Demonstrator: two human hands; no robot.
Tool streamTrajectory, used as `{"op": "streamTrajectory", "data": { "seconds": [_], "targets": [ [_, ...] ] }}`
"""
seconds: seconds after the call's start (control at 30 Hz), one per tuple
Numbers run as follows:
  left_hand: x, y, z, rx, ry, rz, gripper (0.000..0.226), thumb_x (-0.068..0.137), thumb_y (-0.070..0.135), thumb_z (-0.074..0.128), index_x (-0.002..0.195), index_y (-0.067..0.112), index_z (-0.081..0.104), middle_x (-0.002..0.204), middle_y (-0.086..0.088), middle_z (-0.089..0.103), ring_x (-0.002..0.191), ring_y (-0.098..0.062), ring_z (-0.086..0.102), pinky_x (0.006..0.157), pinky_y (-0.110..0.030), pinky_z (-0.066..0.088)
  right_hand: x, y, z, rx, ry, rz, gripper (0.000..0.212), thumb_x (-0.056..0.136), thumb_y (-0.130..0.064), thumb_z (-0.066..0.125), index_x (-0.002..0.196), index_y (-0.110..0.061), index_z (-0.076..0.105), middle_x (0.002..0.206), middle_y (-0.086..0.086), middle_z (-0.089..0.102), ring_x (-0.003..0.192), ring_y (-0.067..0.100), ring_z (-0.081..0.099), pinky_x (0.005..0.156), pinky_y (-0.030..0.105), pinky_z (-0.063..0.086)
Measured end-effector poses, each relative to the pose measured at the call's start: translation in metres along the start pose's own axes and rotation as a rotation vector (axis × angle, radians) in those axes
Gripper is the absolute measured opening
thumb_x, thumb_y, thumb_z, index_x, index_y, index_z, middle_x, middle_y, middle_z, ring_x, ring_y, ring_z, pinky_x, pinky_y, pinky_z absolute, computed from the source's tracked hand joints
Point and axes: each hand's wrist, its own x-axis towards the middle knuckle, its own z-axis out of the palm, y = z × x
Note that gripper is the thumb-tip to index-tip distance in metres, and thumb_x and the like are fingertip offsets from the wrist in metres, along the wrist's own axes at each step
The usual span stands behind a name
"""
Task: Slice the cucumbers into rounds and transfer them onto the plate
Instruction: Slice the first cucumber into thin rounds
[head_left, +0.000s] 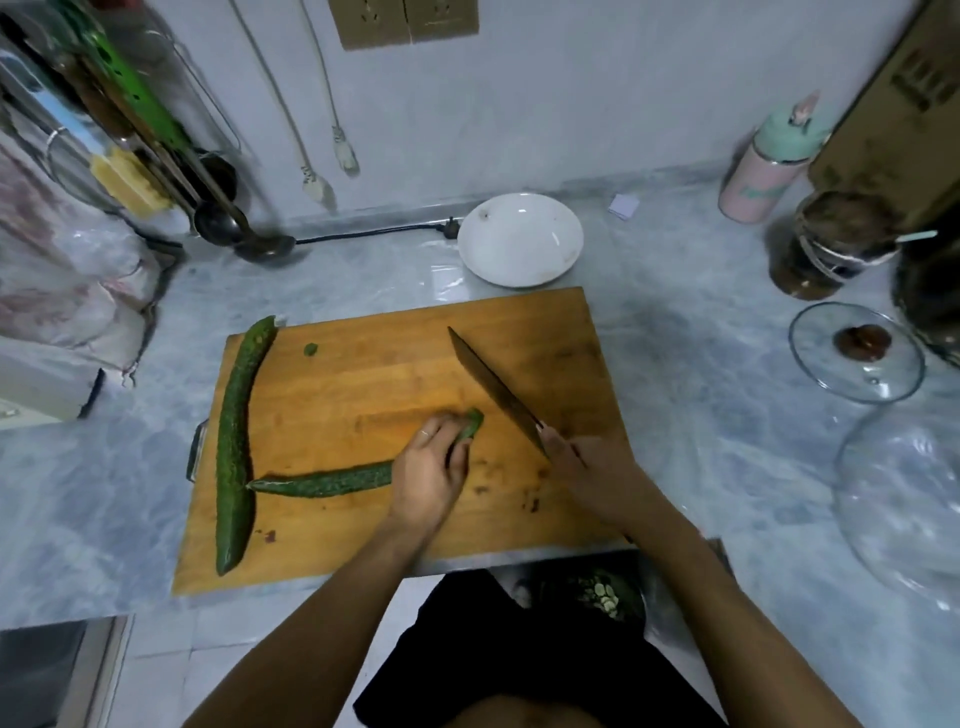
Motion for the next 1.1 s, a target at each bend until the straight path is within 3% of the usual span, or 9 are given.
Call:
{"op": "streamTrajectory", "data": {
  "seconds": [0.1,0.2,0.3,0.43,0.6,0.77,0.93,1.1],
  "targets": [
    [-0.001,0.002,0.001,-0.014,0.004,0.096,0.026,0.093,0.006,0.059,0.116,0.017,0.068,0.117,0.0,0.063,0.101,-0.017,0.06,0.074,-0.025,0.049,-0.007,-0.002,-0.001,-0.008,-0.044,0.026,0.069,0.087,-0.073,0.016,0.074,-0.019,0.057,0.08,0.003,0.064,0.083,0.022,0.062,0.078,0.035,0.048],
    [-0.001,0.004,-0.001,0.016,-0.014,0.125,0.029,0.092,0.005,0.059,0.117,0.016,0.069,0.123,-0.001,0.063,0.104,-0.013,0.058,0.076,-0.025,0.049,-0.005,-0.008,-0.012,0.019,-0.12,0.077,0.078,0.099,-0.062,0.02,0.105,-0.001,0.068,0.101,0.019,0.07,0.096,0.033,0.065,0.087,0.038,0.052],
    [-0.002,0.002,0.001,0.07,-0.043,0.092,0.027,0.094,0.014,0.062,0.12,0.016,0.069,0.13,-0.001,0.062,0.111,-0.015,0.06,0.085,-0.025,0.05,-0.009,-0.012,-0.013,0.055,-0.131,0.08,0.078,0.101,-0.06,0.021,0.099,0.003,0.066,0.093,0.018,0.07,0.089,0.03,0.066,0.081,0.037,0.052],
    [0.003,0.006,0.004,0.04,-0.031,-0.007,0.025,0.092,0.024,0.067,0.113,0.012,0.073,0.123,-0.002,0.067,0.11,-0.018,0.064,0.091,-0.022,0.047,-0.013,-0.017,-0.005,0.0,-0.022,0.037,0.071,0.103,-0.056,0.019,0.069,-0.006,0.056,0.08,0.016,0.065,0.079,0.03,0.062,0.068,0.034,0.042],
    [0.002,0.004,0.005,0.043,-0.012,0.015,0.023,0.092,0.024,0.067,0.11,0.01,0.074,0.121,-0.003,0.069,0.107,-0.019,0.066,0.088,-0.024,0.05,-0.024,-0.026,0.005,-0.064,-0.046,-0.009,0.063,0.103,-0.056,0.025,0.073,-0.011,0.058,0.079,0.007,0.063,0.07,0.018,0.056,0.061,0.031,0.036],
    [0.003,0.006,-0.001,0.045,-0.001,0.15,0.037,0.095,0.036,0.048,0.107,0.013,0.074,0.119,-0.002,0.07,0.103,-0.02,0.068,0.08,-0.026,0.054,-0.028,-0.028,0.01,-0.106,-0.013,0.006,0.069,0.098,-0.065,0.024,0.083,-0.013,0.065,0.081,0.006,0.068,0.07,0.016,0.062,0.073,0.037,0.054],
    [0.001,0.003,-0.001,0.027,0.012,0.165,0.024,0.091,0.02,0.061,0.111,0.014,0.075,0.121,-0.004,0.069,0.105,-0.018,0.067,0.085,-0.029,0.056,-0.03,-0.026,0.01,-0.116,0.009,-0.006,0.069,0.098,-0.065,0.023,0.086,-0.013,0.067,0.081,0.007,0.068,0.073,0.019,0.064,0.076,0.04,0.056],
    [0.001,0.005,0.001,0.018,0.024,0.182,0.025,0.093,0.021,0.058,0.109,0.012,0.075,0.119,-0.005,0.07,0.106,-0.018,0.067,0.087,-0.028,0.055,-0.033,-0.029,0.008,-0.138,-0.002,-0.004,0.069,0.098,-0.064,0.021,0.086,-0.012,0.065,0.08,0.007,0.065,0.071,0.018,0.061,0.073,0.038,0.055]
  ]
}}
